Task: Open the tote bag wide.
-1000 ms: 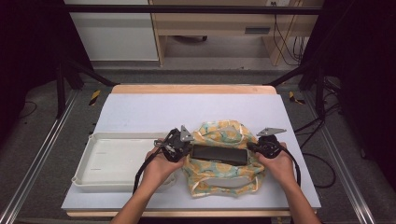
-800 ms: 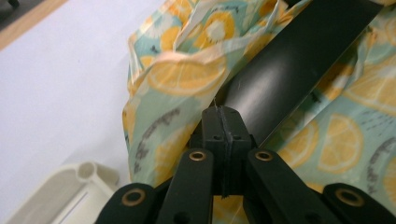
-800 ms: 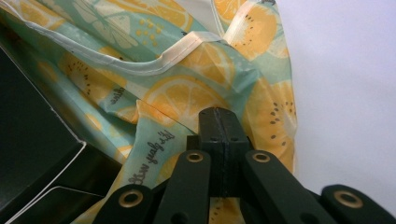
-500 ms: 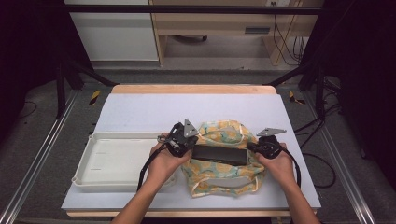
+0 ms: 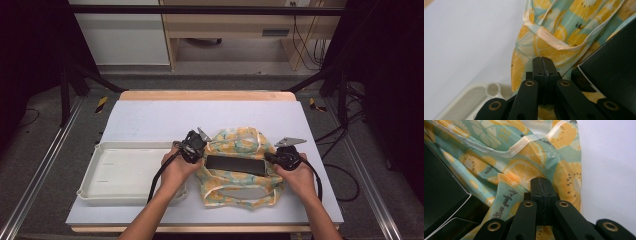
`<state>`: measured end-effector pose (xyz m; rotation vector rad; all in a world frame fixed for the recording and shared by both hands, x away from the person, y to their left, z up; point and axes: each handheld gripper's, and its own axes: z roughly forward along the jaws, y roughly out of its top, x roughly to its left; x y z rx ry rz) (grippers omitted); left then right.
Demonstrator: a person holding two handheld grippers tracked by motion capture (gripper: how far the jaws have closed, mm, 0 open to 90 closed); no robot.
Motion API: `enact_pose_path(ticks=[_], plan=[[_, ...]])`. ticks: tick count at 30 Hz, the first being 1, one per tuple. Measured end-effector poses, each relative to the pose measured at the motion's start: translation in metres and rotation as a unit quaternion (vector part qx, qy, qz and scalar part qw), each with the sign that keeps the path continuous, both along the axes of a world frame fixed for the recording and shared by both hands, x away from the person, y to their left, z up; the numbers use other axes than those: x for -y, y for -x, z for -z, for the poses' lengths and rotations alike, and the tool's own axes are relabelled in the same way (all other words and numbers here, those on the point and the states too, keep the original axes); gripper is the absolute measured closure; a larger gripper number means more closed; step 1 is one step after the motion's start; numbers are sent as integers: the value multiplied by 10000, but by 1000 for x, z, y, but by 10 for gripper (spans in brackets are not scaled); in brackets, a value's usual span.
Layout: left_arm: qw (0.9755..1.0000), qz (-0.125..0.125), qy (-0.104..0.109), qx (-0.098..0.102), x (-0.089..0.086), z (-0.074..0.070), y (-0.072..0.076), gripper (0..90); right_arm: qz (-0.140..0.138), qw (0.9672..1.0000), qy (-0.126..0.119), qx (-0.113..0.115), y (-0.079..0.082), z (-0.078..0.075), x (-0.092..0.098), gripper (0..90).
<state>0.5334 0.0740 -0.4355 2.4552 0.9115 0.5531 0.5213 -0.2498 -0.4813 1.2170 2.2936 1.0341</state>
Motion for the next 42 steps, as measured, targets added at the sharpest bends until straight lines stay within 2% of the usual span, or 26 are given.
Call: enact_pose_path(ticks=[3,8,15,19,23,24,25,26,27,28,29,30,31,32,35,36,38,39,41,42], plan=[[9998,6,-126,-183,-2,4,-2,900,-4,10000,1,2,0,0,0,900],[9990,4,-222,-385,-4,12,-3,900,-15,10000,23,20,0,0,0,900],[9981,39,-286,-548,-6,16,-5,900,-7,10000,27,7,-1,0,1,900],[9980,64,-306,-541,-5,17,-4,900,-9,10000,40,18,0,0,1,900],[9987,28,-206,-459,-6,17,-3,900,-13,10000,50,58,1,-2,0,900],[9993,26,-129,-352,-8,14,-1,900,-23,9999,74,93,1,-4,0,900],[9993,26,-129,-352,-8,14,-1,900,-32,9999,47,117,3,-6,0,900],[9997,33,-21,-232,-11,8,2,900,-43,9998,22,172,4,-9,0,900],[9997,33,-21,-232,-11,8,2,900,-43,9998,22,172,4,-9,0,900],[9999,51,81,-114,-13,2,7,900,-72,9996,22,259,7,-15,0,900],[9999,51,81,-114,-13,2,7,900,-72,9996,22,259,7,-15,0,900],[9997,98,226,-9,-15,-6,13,900,-87,9993,-45,353,11,-21,0,900],[9997,98,226,-9,-15,-6,13,900,-106,9991,-61,397,14,-24,-1,900],[9993,168,320,105,-16,-14,20,899,-145,9988,-45,470,16,-28,-1,900],[9986,271,401,200,-16,-22,29,899,-177,9981,-81,588,27,-39,-3,900],[9977,389,470,300,-15,-29,39,899,-215,9978,-99,626,31,-42,-4,900],[9969,511,488,354,-13,-32,49,897,-333,9967,-112,734,41,-49,-6,900],[9969,511,488,354,-13,-32,49,896,-383,9963,-112,763,47,-52,-7,900],[9961,640,491,365,-11,-33,61,894,-484,9952,-144,837,59,-57,-9,900],[9961,640,491,365,-11,-33,61,893,-484,9952,-144,837,59,-57,-9,900]])
